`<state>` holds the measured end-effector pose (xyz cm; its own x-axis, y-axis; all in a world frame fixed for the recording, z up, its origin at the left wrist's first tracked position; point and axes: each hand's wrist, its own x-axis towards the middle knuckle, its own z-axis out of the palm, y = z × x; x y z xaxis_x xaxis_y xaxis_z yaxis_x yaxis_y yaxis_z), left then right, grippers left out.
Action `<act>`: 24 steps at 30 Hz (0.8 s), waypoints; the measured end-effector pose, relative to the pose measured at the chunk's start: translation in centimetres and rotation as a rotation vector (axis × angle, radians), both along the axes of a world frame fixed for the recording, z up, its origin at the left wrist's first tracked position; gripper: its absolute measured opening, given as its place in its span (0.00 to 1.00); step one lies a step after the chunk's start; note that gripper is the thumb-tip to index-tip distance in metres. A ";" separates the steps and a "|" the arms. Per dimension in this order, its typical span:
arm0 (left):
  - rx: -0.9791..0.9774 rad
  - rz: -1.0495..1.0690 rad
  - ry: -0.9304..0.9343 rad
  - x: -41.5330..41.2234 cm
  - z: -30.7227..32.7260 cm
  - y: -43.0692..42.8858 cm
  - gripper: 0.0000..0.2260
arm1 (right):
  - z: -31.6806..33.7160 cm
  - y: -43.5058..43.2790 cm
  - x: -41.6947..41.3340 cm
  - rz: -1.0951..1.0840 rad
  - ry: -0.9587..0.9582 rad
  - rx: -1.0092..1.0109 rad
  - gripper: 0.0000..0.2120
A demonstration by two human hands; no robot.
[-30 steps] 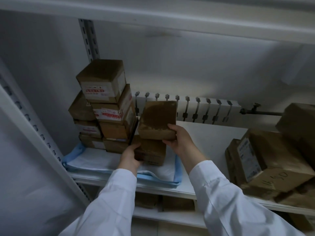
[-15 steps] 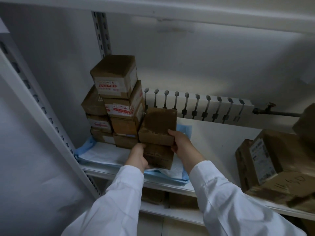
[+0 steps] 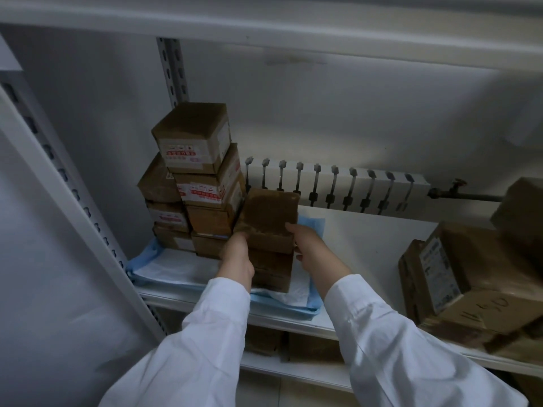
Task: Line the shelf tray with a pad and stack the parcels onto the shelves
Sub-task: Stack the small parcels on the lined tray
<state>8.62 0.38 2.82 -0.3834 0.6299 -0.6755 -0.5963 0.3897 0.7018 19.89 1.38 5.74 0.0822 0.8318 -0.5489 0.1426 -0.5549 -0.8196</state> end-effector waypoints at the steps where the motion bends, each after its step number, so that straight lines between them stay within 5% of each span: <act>1: -0.022 0.083 0.006 0.1 0.2 -0.1 0.27 | 0.4 -0.2 0.3 -0.006 0.003 0.015 0.22; 7: 0.120 0.386 0.293 3.2 2.6 -2.3 0.22 | 2.2 -1.4 2.3 -0.037 0.025 0.109 0.18; 12: 0.313 0.371 0.251 7.1 4.6 -3.2 0.18 | 3.5 -2.9 4.9 -0.069 0.046 0.176 0.15; 17: 0.454 0.147 0.094 11.4 5.7 -4.0 0.11 | 4.3 -4.5 9.2 -0.128 0.019 0.401 0.07; 24: 0.320 -0.320 -0.038 19.7 5.0 -3.9 0.06 | 5.2 -7.2 17.3 -0.303 -0.194 0.562 0.11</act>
<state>28.31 -3.50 7.80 -0.1143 0.8920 -0.4373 -0.5085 0.3256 0.7971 37.22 -5.83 10.91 0.4107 0.9117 0.0100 0.2218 -0.0893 -0.9710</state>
